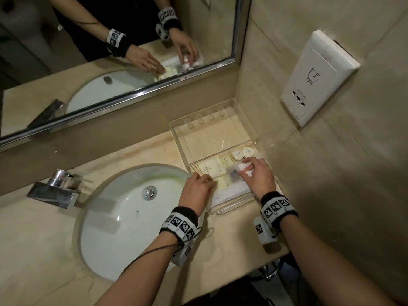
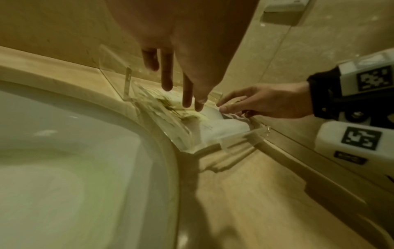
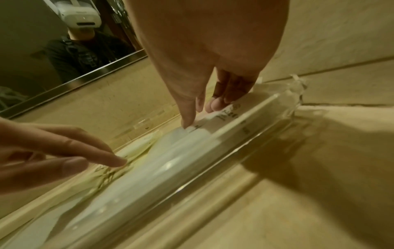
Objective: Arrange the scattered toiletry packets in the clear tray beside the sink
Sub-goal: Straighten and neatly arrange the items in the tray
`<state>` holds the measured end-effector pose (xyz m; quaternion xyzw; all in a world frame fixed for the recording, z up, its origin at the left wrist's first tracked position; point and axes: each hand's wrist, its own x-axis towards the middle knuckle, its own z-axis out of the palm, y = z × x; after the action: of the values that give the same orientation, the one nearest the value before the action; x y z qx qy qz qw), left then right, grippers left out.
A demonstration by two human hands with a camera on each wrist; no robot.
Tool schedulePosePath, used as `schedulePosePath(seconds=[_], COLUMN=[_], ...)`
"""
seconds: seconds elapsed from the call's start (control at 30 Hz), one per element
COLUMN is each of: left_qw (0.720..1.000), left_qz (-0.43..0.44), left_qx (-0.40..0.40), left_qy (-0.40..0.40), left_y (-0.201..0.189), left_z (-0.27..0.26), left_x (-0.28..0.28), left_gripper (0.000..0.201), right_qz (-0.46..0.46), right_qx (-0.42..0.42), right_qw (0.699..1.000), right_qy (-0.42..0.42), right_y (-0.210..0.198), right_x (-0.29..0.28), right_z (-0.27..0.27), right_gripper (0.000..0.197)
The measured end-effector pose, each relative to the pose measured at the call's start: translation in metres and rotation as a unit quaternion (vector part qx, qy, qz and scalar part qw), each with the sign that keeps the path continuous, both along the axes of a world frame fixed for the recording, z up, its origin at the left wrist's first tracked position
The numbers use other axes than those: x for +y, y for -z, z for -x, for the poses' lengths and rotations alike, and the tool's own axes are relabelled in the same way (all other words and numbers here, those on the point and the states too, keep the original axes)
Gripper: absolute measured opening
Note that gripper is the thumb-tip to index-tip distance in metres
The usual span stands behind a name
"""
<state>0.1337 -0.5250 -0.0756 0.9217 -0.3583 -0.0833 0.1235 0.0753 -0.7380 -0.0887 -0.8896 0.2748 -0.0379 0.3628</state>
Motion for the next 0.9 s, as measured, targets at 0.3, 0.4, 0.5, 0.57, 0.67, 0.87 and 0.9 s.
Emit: schedulePosePath(seconds=[0.3, 0.4, 0.5, 0.57, 0.67, 0.87, 0.9], left_qw=[0.997, 0.998, 1.000, 1.000, 0.999, 0.995, 0.994], left_qz=[-0.056, -0.033, 0.012, 0.025, 0.033, 0.022, 0.016], left_qx=[0.024, 0.023, 0.011, 0.006, 0.012, 0.069, 0.079], left_qy=[0.039, 0.039, 0.001, -0.005, 0.013, 0.067, 0.074], left_y=[0.001, -0.004, -0.010, -0.014, -0.020, -0.023, -0.022], left_z=[0.019, 0.017, 0.013, 0.010, 0.011, 0.021, 0.022], left_x=[0.008, 0.010, 0.008, 0.002, -0.016, -0.056, -0.062], left_gripper=[0.033, 0.033, 0.026, 0.025, 0.027, 0.047, 0.052], right_qz=[0.015, 0.001, 0.061, 0.133, 0.145, 0.092, 0.090], right_qx=[0.039, 0.040, 0.036, 0.064, 0.110, 0.093, 0.084], right_qw=[0.999, 0.999, 0.997, 0.989, 0.982, 0.989, 0.990], right_qy=[-0.010, 0.003, 0.019, -0.009, -0.057, -0.068, -0.062], right_y=[-0.003, -0.007, -0.011, -0.012, -0.010, -0.011, -0.012], right_x=[-0.004, -0.004, -0.005, -0.004, 0.002, -0.002, -0.004], right_z=[0.001, 0.003, 0.007, 0.012, 0.022, 0.024, 0.024], right_gripper=[0.037, 0.039, 0.042, 0.043, 0.048, 0.047, 0.044])
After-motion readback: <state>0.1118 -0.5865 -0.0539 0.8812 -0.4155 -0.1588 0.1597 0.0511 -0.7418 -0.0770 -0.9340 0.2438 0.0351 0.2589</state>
